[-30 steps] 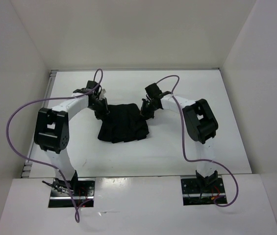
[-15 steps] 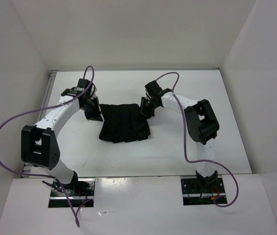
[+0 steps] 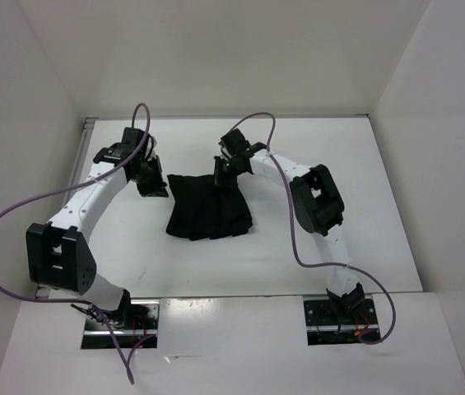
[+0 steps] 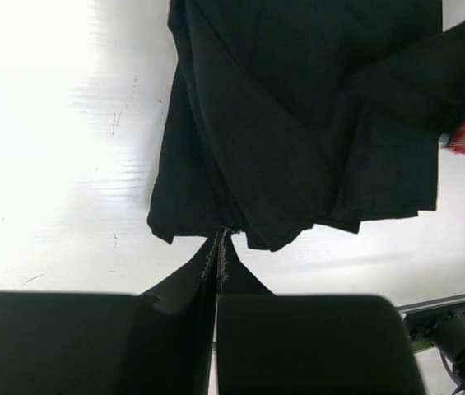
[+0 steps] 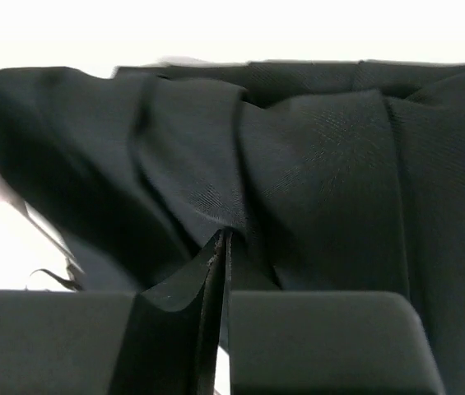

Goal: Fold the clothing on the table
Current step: Fold the skirt

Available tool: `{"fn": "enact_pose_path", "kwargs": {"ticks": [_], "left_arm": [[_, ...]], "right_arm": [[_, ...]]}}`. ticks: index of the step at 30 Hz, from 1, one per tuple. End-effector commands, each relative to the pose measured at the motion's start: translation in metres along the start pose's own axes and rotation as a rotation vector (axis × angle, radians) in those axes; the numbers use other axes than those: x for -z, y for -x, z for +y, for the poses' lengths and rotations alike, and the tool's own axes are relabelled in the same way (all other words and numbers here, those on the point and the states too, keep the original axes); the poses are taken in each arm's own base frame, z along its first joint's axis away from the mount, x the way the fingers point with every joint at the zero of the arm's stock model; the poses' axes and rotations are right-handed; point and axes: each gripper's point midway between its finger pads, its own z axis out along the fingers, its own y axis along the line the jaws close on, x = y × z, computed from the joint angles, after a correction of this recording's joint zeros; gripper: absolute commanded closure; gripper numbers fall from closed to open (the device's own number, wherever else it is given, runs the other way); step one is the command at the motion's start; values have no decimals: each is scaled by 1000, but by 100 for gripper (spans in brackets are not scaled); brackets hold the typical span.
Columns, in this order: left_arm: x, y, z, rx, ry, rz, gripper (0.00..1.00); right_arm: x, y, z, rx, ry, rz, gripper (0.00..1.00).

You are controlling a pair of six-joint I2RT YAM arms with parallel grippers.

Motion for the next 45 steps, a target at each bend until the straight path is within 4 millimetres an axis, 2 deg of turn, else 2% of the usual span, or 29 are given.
{"fn": "enact_pose_path", "kwargs": {"ticks": [1, 5, 6, 8, 9, 11, 12, 15, 17, 19, 22, 23, 26, 27, 28, 29, 30, 31, 32, 33, 34, 35, 36, 37, 38, 39, 41, 44, 45], "left_arm": [[16, 6, 4, 0, -11, -44, 100], [30, 12, 3, 12, -36, -74, 100], [32, 15, 1, 10, -41, -84, 100], [39, 17, 0, 16, -51, -96, 100], [42, 20, 2, 33, -51, -108, 100], [46, 20, 1, 30, -57, -120, 100], [47, 20, 5, 41, -48, -115, 100], [66, 24, 5, 50, -56, -171, 100], [83, 33, 9, 69, -48, -239, 100], [90, 34, 10, 72, -52, -260, 100], [88, 28, 6, 69, -85, -233, 100], [84, 26, 6, 69, -91, -223, 100], [84, 22, 1, 61, -129, -223, 98], [80, 21, 0, 59, -141, -220, 97], [81, 18, -4, 41, -171, -221, 95], [82, 16, -5, 37, -184, -226, 83], [80, 15, -4, 25, -185, -231, 73], [74, 8, -1, 15, -192, -225, 66], [72, 3, 1, 16, -191, -223, 59], [70, 1, 2, 14, -194, -230, 41], [67, -11, 7, 14, -194, -230, 34], [67, -16, 8, 10, -207, -234, 28], [68, -18, 7, 14, -220, -258, 22], [77, -23, 4, 14, -252, -290, 12], [70, -34, 8, 26, -258, -271, 11], [75, -36, 7, 23, -277, -306, 9], [70, -47, 5, 30, -309, -274, 4], [60, -57, -4, 32, -359, -228, 0], [60, -55, -8, 35, -380, -228, 0]], "right_arm": [[-12, -16, 17, 35, 34, 48, 97], [-17, -44, 40, 69, 80, 117, 100], [-14, -53, 58, 100, 108, 126, 100], [-9, -65, 77, 132, 139, 141, 100], [-3, -74, 100, 174, 184, 140, 100], [8, -76, 127, 223, 234, 112, 100], [15, -80, 149, 261, 273, 97, 100], [21, -90, 177, 319, 318, 90, 100], [27, -91, 186, 347, 336, 80, 100], [31, -86, 189, 353, 336, 51, 98], [33, -80, 172, 347, 218, 21, 97], [35, -67, 161, 333, 153, -28, 97], [53, -60, 142, 308, 58, -61, 93], [55, -56, 127, 292, 18, -77, 91], [74, -49, 126, 285, 18, -112, 88], [75, -56, 109, 255, -17, -99, 68], [82, -54, 101, 247, -32, -116, 54], [106, -43, 100, 225, -33, -189, 45], [103, -53, 74, 178, -83, -175, 38], [109, -53, 62, 151, -103, -197, 35], [116, -51, 48, 120, -142, -236, 31], [128, -58, 28, 79, -161, -260, 28], [132, -65, 21, 34, -167, -273, 27], [141, -76, 2, -9, -198, -294, 25], [143, -83, -1, -68, -191, -299, 24], [145, -87, -4, -97, -179, -308, 24], [151, -101, -11, -153, -178, -326, 26], [164, -106, 3, -160, -178, -389, 26], [170, -111, 19, -131, -119, -407, 22]]}}
